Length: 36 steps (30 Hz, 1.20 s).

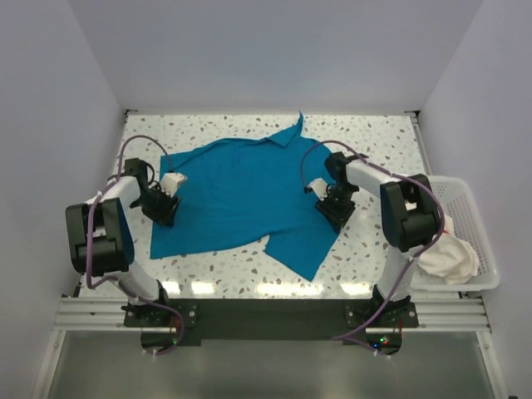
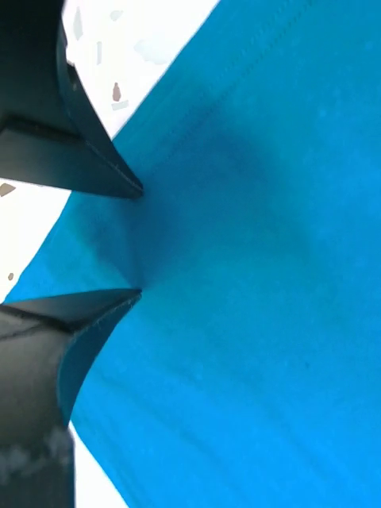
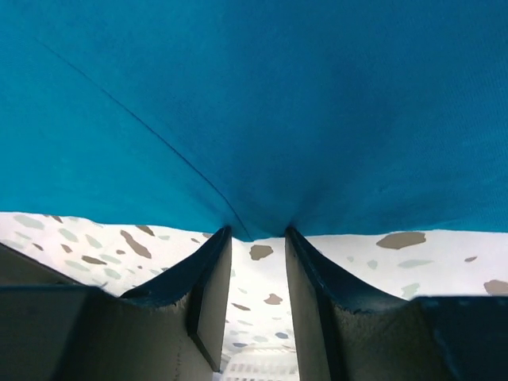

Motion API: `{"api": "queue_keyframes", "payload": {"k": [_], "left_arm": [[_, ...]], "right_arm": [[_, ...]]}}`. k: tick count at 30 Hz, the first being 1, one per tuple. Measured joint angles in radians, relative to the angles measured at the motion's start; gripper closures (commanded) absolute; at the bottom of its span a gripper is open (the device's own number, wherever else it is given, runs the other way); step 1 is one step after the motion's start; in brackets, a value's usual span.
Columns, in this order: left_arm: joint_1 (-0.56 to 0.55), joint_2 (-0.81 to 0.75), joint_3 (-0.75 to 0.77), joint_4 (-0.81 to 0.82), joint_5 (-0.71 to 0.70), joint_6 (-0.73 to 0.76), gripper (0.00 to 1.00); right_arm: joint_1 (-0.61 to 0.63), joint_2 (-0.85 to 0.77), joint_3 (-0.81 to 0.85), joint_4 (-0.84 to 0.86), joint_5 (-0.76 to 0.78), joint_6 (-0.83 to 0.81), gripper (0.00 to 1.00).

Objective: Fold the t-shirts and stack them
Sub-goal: Flatten the tshirt out

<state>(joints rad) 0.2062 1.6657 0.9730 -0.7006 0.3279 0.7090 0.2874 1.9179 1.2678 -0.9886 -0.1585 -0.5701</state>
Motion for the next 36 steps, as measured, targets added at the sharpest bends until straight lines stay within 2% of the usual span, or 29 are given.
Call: {"api": "queue_keyframes", "payload": {"k": [5,8,9,12,13,16,20,23,26,31,36], "left_arm": [[-0.001,-0.066,-0.08,0.032,-0.025,0.012,0.56],[-0.003,-0.118,-0.129,0.006,-0.037,0.027,0.58],[-0.004,-0.127,-0.137,-0.007,-0.042,0.035,0.58],[-0.004,-0.156,-0.133,-0.122,-0.014,0.066,0.47],[-0.004,-0.167,-0.116,-0.166,0.014,0.073,0.4],[-0.015,-0.193,0.022,-0.239,0.118,0.06,0.34],[-0.103,-0.176,0.268,-0.076,0.217,-0.046,0.31],[-0.198,-0.097,0.396,0.103,0.252,-0.157,0.31],[-0.272,0.061,0.525,0.218,0.268,-0.249,0.32],[-0.305,0.288,0.642,0.265,0.255,-0.333,0.29],[-0.286,0.397,0.706,0.19,0.195,-0.345,0.37]], "right_arm": [[0.002,-0.067,-0.091,0.013,0.046,-0.061,0.64],[0.007,-0.122,-0.159,-0.031,0.042,-0.124,0.6],[0.009,-0.131,-0.165,-0.051,0.038,-0.135,0.6],[0.009,-0.184,-0.14,-0.189,-0.034,-0.201,0.56],[0.006,-0.203,-0.109,-0.232,-0.061,-0.212,0.55],[-0.01,-0.225,0.053,-0.28,-0.148,-0.191,0.55],[-0.079,-0.172,0.269,-0.227,-0.219,-0.068,0.52],[-0.153,-0.065,0.414,-0.146,-0.234,0.054,0.52],[-0.206,0.064,0.529,-0.045,-0.221,0.143,0.51],[-0.22,0.227,0.633,0.1,-0.204,0.247,0.5],[-0.208,0.365,0.763,0.173,-0.211,0.298,0.52]]}}
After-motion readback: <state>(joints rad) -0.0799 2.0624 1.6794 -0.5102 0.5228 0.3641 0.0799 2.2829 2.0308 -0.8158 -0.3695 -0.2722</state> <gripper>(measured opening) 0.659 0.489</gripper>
